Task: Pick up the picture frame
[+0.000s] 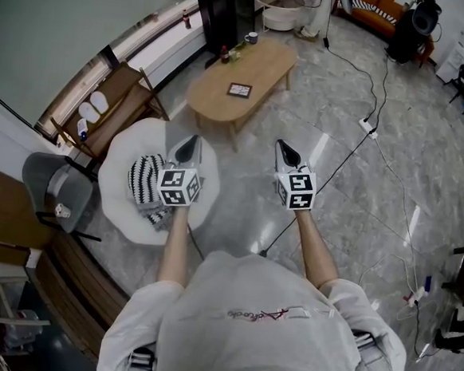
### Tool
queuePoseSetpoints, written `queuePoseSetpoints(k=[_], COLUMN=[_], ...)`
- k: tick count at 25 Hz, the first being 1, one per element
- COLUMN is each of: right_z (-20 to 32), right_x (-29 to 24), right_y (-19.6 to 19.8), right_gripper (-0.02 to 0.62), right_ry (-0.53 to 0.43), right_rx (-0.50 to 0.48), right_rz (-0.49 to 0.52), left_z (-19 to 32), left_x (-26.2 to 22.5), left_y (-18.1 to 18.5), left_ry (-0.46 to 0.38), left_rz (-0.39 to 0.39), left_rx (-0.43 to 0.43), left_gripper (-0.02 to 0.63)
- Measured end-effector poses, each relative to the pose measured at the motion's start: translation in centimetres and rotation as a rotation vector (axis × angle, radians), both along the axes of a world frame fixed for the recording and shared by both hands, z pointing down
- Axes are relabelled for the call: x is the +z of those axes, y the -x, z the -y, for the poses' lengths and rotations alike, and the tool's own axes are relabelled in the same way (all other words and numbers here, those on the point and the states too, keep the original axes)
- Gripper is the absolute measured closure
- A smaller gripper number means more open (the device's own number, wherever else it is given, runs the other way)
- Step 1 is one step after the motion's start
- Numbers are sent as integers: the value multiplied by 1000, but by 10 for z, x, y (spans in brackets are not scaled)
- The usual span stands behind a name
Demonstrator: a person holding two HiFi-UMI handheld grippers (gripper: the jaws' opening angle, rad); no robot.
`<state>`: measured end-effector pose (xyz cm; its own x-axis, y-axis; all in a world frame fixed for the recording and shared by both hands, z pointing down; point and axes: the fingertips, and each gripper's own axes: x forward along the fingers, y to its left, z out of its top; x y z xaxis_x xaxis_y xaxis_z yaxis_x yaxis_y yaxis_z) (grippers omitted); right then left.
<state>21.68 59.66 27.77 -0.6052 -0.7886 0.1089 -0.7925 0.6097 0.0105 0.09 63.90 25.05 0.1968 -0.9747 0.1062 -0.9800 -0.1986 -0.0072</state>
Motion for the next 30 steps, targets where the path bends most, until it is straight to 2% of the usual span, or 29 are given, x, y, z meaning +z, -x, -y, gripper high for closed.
queuePoseSetpoints(k=[7,14,30], right_z=[17,54,209], right_x=[10,17,23], right_y=[0,20,91], right_gripper=[591,591,591], right_ry=[5,14,39], right_rx=[-1,-7,23], right_rz=[-13,-21,-65], left_z=[19,56,214], left_x=[7,19,38], left_y=[0,18,90], left_ry=[-4,1,25], left_rz=[-13,-28,-90], left_rx=[2,5,28], left_gripper=[604,604,604])
